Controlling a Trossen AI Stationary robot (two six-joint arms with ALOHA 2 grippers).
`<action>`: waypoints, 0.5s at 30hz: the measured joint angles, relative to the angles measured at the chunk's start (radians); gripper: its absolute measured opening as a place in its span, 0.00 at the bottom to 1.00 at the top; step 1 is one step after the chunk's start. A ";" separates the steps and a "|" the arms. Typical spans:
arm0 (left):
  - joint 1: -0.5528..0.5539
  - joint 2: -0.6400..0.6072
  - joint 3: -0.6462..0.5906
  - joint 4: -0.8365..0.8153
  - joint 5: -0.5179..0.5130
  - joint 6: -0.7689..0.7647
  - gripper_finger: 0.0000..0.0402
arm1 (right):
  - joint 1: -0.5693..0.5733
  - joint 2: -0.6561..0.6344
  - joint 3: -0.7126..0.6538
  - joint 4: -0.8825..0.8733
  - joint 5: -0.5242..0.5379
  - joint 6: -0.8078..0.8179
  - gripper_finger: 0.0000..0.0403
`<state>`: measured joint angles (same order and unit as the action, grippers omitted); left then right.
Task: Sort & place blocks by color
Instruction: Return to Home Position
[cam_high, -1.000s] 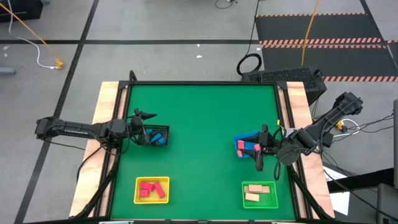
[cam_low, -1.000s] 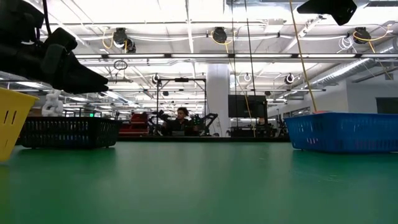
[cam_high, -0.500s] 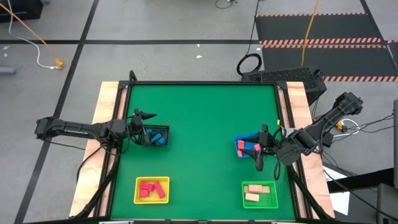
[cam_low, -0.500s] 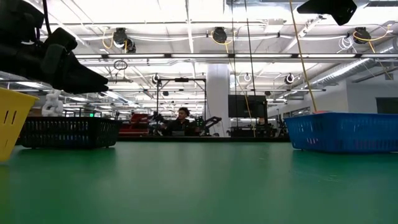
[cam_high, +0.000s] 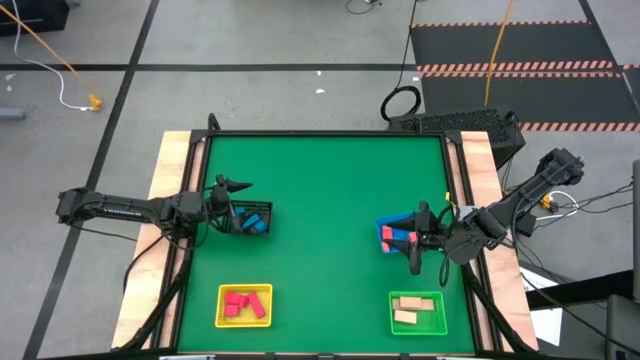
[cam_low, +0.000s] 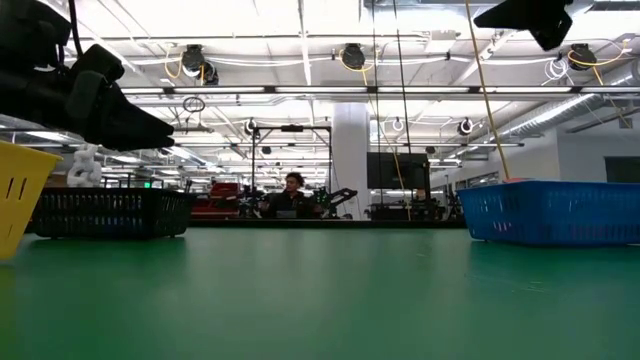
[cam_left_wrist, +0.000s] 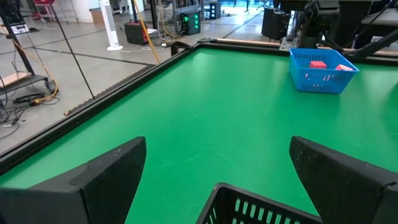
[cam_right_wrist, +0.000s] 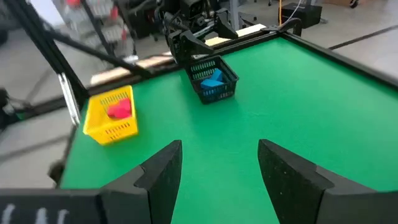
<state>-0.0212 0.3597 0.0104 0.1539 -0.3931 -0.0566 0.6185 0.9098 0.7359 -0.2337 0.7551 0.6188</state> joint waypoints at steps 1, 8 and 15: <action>0.000 0.000 0.000 0.000 0.000 0.000 0.99 | -0.004 -0.002 -0.023 0.045 -0.001 0.016 0.50; 0.000 0.000 0.000 0.000 0.000 0.000 0.99 | -0.040 -0.008 -0.240 0.591 0.003 -0.003 0.50; 0.000 0.000 0.000 0.000 0.000 0.000 0.99 | -0.095 -0.009 -0.469 1.154 0.000 -0.291 0.50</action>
<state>-0.0212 0.3595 0.0109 0.1539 -0.3931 -0.0563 0.5238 0.9004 0.2672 0.9203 0.7547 0.3278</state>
